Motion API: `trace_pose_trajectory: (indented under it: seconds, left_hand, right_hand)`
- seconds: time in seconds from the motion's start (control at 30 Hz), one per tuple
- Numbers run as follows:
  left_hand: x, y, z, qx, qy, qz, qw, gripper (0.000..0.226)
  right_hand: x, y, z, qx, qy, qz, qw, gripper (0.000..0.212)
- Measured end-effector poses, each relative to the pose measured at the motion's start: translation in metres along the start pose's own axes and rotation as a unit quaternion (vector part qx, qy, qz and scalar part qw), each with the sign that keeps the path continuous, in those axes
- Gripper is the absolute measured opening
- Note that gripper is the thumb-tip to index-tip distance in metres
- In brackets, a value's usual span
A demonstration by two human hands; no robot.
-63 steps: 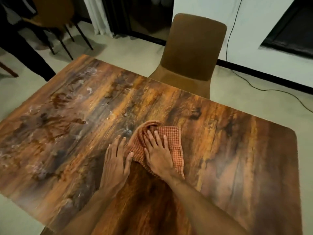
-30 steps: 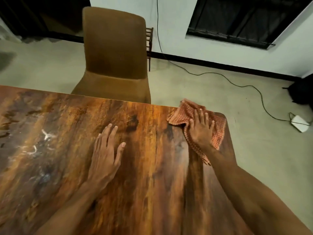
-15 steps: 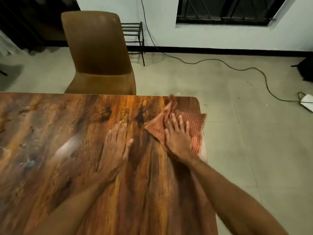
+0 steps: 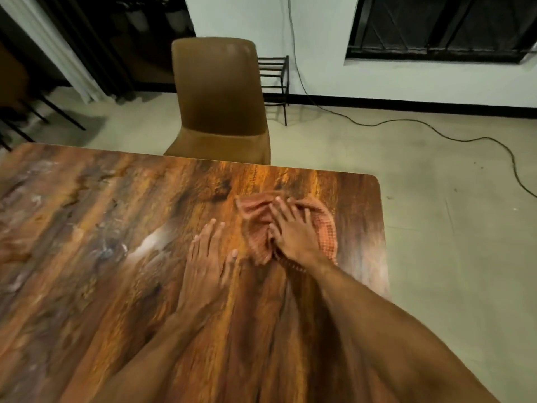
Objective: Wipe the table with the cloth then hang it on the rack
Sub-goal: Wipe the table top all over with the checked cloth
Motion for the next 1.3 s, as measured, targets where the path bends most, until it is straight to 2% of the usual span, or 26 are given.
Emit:
trace_pose_trajectory:
  seconds: [0.07, 0.13, 0.2, 0.23, 0.3, 0.33, 0.43, 0.5, 0.57, 0.67, 0.73, 0.77, 0.87, 0.9, 0.93, 1.03, 1.07, 1.13, 1.3]
  left_hand:
    - [0.004, -0.02, -0.014, 0.026, 0.013, -0.003, 1.0, 0.062]
    - [0.01, -0.031, -0.031, 0.04, 0.012, -0.005, 0.999, 0.063]
    - [0.013, -0.031, -0.046, 0.037, 0.003, -0.005, 0.999, 0.065]
    - [0.016, -0.03, -0.05, 0.038, 0.001, -0.002, 0.999, 0.066]
    - [0.019, -0.033, -0.058, 0.044, 0.0, 0.006, 0.999, 0.064]
    - [0.021, -0.036, -0.064, 0.046, 0.004, 0.004, 0.999, 0.062]
    - [0.026, -0.043, -0.079, 0.046, 0.008, -0.009, 0.999, 0.059]
    - [0.032, -0.046, -0.092, 0.046, 0.003, -0.018, 0.999, 0.058]
    - [0.035, -0.046, -0.106, 0.038, -0.01, -0.02, 0.999, 0.059]
    - [0.046, -0.047, -0.133, 0.015, -0.025, -0.027, 0.999, 0.061]
    - [0.053, -0.05, -0.147, -0.003, -0.027, -0.036, 0.999, 0.059]
    - [0.06, -0.053, -0.16, -0.013, -0.023, -0.04, 0.999, 0.058]
    - [0.081, -0.06, -0.187, -0.023, -0.015, -0.034, 0.999, 0.06]
    - [0.094, -0.068, -0.203, -0.02, -0.015, -0.033, 0.999, 0.06]
    - [0.096, -0.07, -0.208, -0.022, -0.022, -0.034, 0.999, 0.06]
    - [0.114, -0.088, -0.238, -0.025, -0.04, -0.019, 0.999, 0.059]
    - [0.119, -0.093, -0.247, -0.024, -0.05, -0.018, 0.998, 0.06]
    - [0.132, -0.105, -0.266, -0.018, -0.062, -0.019, 0.998, 0.061]
    - [0.168, -0.131, -0.3, -0.011, -0.054, -0.015, 0.998, 0.065]
  right_hand:
    - [0.01, -0.007, 0.031, -0.108, 0.013, -0.032, 0.994, 0.059]
    - [-0.005, -0.061, 0.019, -0.041, -0.018, -0.057, 0.997, 0.058]
    - [-0.045, -0.124, -0.036, 0.106, -0.064, -0.088, 0.988, 0.059]
    - [-0.056, -0.137, -0.054, 0.141, -0.06, -0.097, 0.983, 0.06]
    - [-0.045, -0.125, -0.058, 0.152, -0.045, -0.049, 0.986, 0.059]
    - [-0.034, -0.107, -0.054, 0.116, -0.023, -0.054, 0.992, 0.058]
    - [-0.003, -0.032, -0.056, -0.079, -0.011, -0.047, 0.996, 0.058]
    - [-0.002, -0.016, -0.087, -0.126, 0.0, -0.037, 0.991, 0.058]
    - [-0.027, -0.043, -0.14, -0.113, -0.009, -0.048, 0.992, 0.058]
    - [-0.077, -0.101, -0.238, 0.003, -0.022, -0.059, 0.998, 0.057]
    - [-0.084, -0.108, -0.272, 0.022, -0.028, -0.074, 0.997, 0.057]
    - [-0.083, -0.107, -0.283, -0.009, -0.024, -0.071, 0.997, 0.058]
    - [-0.072, -0.109, -0.295, -0.201, 0.0, -0.028, 0.979, 0.058]
    - [-0.073, -0.134, -0.305, -0.222, -0.002, -0.002, 0.975, 0.059]
    - [-0.078, -0.151, -0.308, -0.203, -0.014, 0.016, 0.979, 0.061]
    - [-0.106, -0.23, -0.331, -0.042, -0.071, 0.023, 0.996, 0.065]
    - [-0.115, -0.244, -0.336, -0.015, -0.072, 0.022, 0.997, 0.062]
    - [-0.12, -0.255, -0.337, -0.035, -0.063, 0.016, 0.997, 0.059]
    - [-0.122, -0.222, -0.338, -0.178, 0.008, -0.01, 0.984, 0.059]
Point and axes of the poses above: each hand's wrist, its own z-axis towards the middle knuckle, its own x-axis out of the back of the hand, y = z × x, the point moved 1 cm from there along z, towards the middle knuckle, and after that the axes turned 11 degrees about -x, right-handed, at the moved point
